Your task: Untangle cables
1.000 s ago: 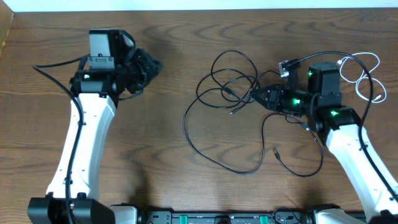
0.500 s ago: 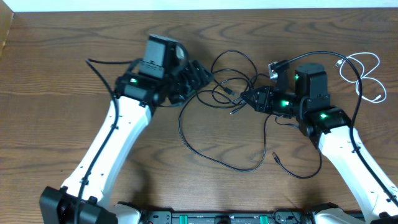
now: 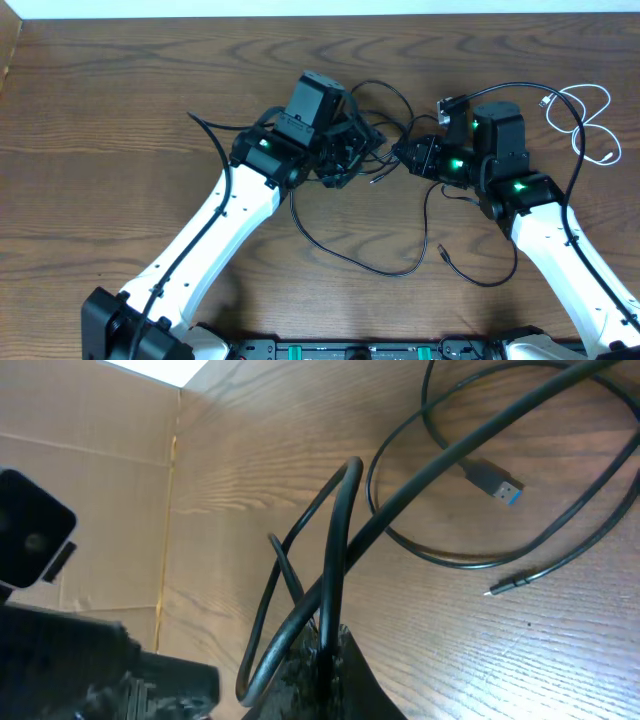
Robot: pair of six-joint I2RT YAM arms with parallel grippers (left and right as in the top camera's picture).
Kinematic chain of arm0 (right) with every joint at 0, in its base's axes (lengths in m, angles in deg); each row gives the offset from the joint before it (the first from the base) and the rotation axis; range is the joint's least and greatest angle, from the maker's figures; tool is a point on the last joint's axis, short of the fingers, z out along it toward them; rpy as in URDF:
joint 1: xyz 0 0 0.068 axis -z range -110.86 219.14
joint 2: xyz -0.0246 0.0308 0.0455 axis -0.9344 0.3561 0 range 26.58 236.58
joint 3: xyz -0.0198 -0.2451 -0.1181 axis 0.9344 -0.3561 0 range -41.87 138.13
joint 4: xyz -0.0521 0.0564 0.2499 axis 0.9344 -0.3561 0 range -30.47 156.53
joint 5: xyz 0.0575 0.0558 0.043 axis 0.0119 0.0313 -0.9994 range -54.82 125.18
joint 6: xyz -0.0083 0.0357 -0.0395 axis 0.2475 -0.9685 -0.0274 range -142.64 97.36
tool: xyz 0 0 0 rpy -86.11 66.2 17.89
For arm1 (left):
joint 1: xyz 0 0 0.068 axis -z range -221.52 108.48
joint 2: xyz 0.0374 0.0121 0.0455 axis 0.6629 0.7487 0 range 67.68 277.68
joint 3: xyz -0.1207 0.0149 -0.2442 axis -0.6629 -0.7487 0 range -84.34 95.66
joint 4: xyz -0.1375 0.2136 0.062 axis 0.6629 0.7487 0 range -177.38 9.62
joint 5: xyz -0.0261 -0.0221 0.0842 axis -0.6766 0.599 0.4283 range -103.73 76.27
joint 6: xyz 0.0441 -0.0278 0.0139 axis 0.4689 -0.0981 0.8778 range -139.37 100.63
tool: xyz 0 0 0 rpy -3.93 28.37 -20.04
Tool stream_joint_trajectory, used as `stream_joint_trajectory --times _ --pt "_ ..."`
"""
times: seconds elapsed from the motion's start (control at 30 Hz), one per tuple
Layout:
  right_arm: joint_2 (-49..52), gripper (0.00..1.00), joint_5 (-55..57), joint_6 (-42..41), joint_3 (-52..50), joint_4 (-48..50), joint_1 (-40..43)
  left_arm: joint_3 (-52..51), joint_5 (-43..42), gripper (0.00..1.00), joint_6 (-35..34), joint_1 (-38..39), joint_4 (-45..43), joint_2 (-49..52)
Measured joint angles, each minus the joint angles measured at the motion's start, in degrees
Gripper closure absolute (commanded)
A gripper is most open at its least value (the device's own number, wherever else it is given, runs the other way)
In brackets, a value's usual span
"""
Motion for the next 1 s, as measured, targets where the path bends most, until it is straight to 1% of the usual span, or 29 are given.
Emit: stream_joint_trajectory --times 0.13,0.27,0.33,0.4,0.67,0.8,0.87,0.9,1.0 --pt "0.0 0.99 0.02 -0.17 0.0 0.04 0.0 0.0 0.22 0.57 -0.87 0.9 -1.16 0.0" --pt "0.0 0.99 0.0 -0.2 0.0 0.11 0.0 0.0 1.73 0.58 -2.58 1.03 0.37 0.0" --pt "0.0 0.99 0.02 -0.2 0.0 0.11 0.0 0.0 2.23 0.65 -3.52 1.03 0.76 0.13" --pt "0.0 0.99 0.0 -0.2 0.0 0.11 0.0 0.0 2.78 0.66 -4.87 1.03 1.2 0.87" --pt "0.0 0.99 0.02 -0.2 0.0 0.04 0.0 -0.02 3.39 0.64 -9.94 1.03 0.0 5.51" --pt "0.0 0.99 0.02 -0.2 0.0 -0.07 0.0 -0.02 2.86 0.64 -11.87 1.03 -0.66 5.92" --pt "0.0 0.99 0.02 -0.17 0.0 -0.07 0.0 -0.02 1.53 0.58 -12.44 1.03 -0.72 5.92" --pt "0.0 0.99 0.02 -0.2 0.0 -0.07 0.0 -0.02 0.68 0.57 -12.81 1.03 -0.76 5.92" --pt "0.0 0.99 0.02 -0.2 0.0 -0.09 0.0 -0.02 -1.57 0.56 -13.2 1.03 -0.9 5.92"
